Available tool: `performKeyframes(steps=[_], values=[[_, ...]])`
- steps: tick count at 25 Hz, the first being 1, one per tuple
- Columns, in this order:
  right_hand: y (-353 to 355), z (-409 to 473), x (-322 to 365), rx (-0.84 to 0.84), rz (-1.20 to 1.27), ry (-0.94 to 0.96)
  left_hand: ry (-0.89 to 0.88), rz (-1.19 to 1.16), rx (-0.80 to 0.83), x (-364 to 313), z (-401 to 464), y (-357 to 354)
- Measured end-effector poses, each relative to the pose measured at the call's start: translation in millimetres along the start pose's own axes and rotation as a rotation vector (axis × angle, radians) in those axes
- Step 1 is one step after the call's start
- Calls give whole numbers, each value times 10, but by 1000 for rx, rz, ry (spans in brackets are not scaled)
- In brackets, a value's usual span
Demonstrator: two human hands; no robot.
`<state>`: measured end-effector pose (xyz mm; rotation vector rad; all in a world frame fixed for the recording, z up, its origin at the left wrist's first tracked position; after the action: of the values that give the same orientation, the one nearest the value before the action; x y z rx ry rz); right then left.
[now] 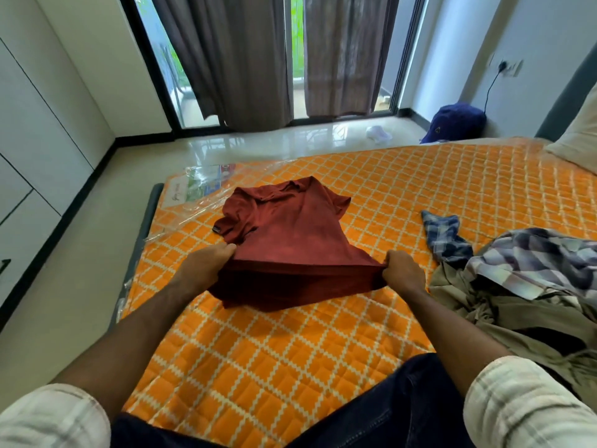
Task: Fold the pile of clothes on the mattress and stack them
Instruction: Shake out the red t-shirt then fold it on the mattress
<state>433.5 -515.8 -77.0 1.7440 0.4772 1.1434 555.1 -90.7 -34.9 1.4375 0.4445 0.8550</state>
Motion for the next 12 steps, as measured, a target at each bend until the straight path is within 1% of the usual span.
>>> performKeyframes(steps=[2, 3, 5, 7, 9, 10, 11, 12], values=[[115, 13, -42, -72, 294, -132, 131, 101, -20, 116, -142, 109], [152, 15, -46, -103, 426, -174, 227, 115, -11, 187, -205, 147], [186, -16, -43, -126, 651, -211, 479, 8, -12, 354, -353, 150], [192, -100, -17, -93, 861, -222, 797, -291, -16, 485, -519, 62], [196, -196, 21, -68, 1038, -224, 1080, -713, -40, 489, -642, -87], [197, -235, 47, -70, 1096, -236, 1166, -914, -69, 441, -678, -157], [186, -265, 66, -82, 1145, -258, 1207, -1063, -105, 386, -696, -206], [171, -287, 79, -89, 1186, -282, 1211, -1157, -148, 344, -699, -231]])
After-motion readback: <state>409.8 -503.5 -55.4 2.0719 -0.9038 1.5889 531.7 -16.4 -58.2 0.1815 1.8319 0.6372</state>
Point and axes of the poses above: each hand's wrist, its own z-axis towards the middle knuckle, its own y-axis out of the back of the hand, x = y × z, the point moved 2 cm from there along z, towards the middle knuckle, and after that the axes turned 10 degrees about z, right-handed, at the moved point
